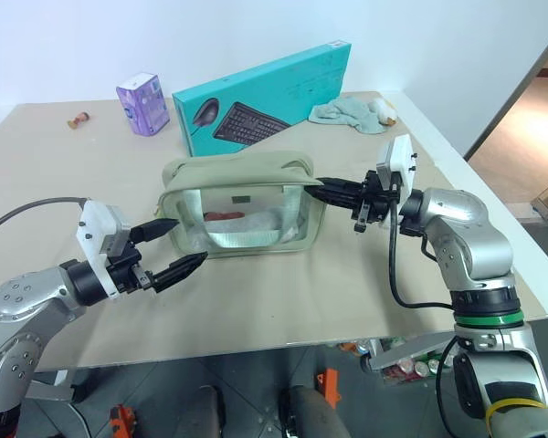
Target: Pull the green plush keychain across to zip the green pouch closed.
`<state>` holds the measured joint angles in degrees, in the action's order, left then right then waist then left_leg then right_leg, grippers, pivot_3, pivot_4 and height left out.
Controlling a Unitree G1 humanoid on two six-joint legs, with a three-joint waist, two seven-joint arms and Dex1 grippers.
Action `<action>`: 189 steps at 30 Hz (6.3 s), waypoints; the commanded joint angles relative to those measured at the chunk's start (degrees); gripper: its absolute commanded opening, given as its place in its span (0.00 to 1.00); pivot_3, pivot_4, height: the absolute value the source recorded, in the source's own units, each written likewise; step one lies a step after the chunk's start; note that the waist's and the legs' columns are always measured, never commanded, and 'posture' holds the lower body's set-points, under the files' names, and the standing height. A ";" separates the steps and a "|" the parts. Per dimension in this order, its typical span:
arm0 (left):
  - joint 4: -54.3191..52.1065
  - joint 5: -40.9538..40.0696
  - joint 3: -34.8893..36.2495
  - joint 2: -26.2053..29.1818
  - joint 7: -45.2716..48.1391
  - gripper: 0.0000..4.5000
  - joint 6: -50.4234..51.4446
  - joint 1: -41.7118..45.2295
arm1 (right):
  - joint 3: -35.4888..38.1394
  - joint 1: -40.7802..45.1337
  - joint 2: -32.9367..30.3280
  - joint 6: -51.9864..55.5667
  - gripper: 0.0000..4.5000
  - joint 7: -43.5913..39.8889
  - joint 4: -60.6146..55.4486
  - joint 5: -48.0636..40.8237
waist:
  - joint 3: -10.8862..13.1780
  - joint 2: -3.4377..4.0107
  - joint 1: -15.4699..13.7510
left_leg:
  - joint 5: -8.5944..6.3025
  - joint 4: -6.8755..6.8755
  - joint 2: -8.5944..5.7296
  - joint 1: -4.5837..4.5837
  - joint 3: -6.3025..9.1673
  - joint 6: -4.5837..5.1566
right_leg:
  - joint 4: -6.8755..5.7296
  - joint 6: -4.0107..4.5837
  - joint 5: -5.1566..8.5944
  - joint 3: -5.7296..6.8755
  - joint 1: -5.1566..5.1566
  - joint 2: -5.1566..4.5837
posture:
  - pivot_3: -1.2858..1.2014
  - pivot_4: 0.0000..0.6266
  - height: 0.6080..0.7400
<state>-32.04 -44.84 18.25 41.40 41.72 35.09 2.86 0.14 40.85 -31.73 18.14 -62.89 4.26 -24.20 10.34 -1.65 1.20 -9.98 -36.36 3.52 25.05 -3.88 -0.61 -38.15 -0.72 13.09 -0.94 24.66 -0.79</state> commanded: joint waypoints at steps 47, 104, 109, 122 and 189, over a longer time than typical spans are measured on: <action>5.87 -0.11 11.17 1.07 -7.45 1.00 -1.87 -4.98 | -0.37 1.14 0.18 -3.66 0.01 -0.10 -0.08 1.77 | 0.00 0.00 -0.03 | 0.00 0.02 0.15 0.01 -0.15 -0.01 | -0.03 0.32 0.03 -0.07 0.15 0.12 | 0.52 0.24 1.00; 21.91 14.48 2.04 -2.88 0.32 0.01 -17.33 5.87 | -0.01 0.02 -1.37 -3.60 0.00 1.13 -0.95 2.04 | -0.01 -0.03 -0.04 | 0.00 0.02 0.25 0.06 -0.54 -0.01 | -0.03 0.10 -0.26 -0.23 0.35 0.12 | 0.52 0.24 1.00; 19.34 12.62 5.98 -1.47 -1.99 0.01 -15.17 6.23 | 0.07 -0.10 -1.39 -3.58 0.00 1.20 -1.04 2.01 | -0.01 -0.03 -0.03 | 0.00 0.02 0.26 0.06 -0.53 -0.01 | -0.03 0.10 -0.27 -0.23 0.35 0.13 | 0.52 0.24 1.00; 11.79 8.33 3.08 2.65 -2.05 0.01 -7.92 14.67 | -0.37 0.73 -0.72 -4.34 0.00 1.09 0.14 2.44 | -0.02 -0.04 -0.04 | 0.01 -0.01 0.24 0.06 -0.52 -0.01 | -0.03 0.07 -0.29 -0.24 0.32 0.15 | 0.52 0.24 1.00; 17.26 15.76 -17.45 -5.14 4.98 0.01 -5.01 40.70 | 0.30 -0.54 -1.34 -4.48 0.00 3.10 -1.29 2.39 | 0.00 -0.06 -0.02 | 0.02 -0.17 0.22 0.10 -0.52 -0.01 | -0.04 -0.18 -0.43 -0.55 0.31 0.36 | 0.52 0.24 1.00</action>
<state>-14.04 -29.49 -0.12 35.26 45.87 31.30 42.86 -1.06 39.78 -32.60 14.40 -59.89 5.30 -21.12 10.34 -1.71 1.18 -9.95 -36.53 3.74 25.15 -4.41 -0.62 -38.20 -0.90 12.67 -1.49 24.97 -0.43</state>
